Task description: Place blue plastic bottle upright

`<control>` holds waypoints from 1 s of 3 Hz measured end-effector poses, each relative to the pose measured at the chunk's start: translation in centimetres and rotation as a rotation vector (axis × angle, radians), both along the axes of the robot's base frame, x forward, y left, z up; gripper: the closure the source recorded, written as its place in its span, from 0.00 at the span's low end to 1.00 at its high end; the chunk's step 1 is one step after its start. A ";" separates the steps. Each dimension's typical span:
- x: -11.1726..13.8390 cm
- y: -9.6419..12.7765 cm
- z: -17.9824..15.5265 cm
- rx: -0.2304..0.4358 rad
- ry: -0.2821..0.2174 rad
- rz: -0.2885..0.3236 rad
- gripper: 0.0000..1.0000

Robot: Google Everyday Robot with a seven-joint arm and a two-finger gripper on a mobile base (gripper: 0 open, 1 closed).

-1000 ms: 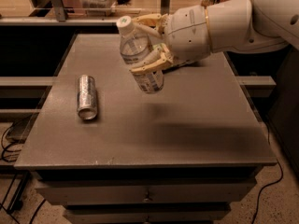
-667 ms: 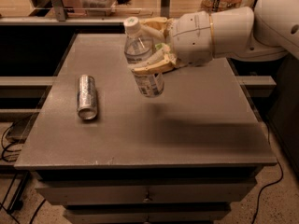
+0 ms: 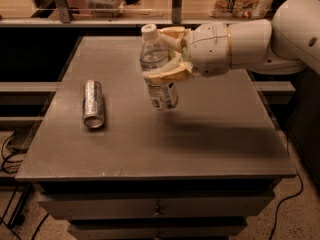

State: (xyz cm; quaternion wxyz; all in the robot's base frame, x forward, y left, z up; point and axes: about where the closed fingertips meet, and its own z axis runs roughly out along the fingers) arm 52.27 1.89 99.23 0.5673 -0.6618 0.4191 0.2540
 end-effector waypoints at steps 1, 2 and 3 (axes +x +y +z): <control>0.5 -0.5 -1.2 0.049 0.021 -0.001 1.00; 0.7 -0.9 -2.0 0.092 0.019 0.022 0.82; 0.6 -1.0 -2.4 0.099 -0.002 0.046 0.58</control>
Offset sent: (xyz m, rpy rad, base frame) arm 0.0121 -0.0195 -0.0309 0.1465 0.0155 0.0414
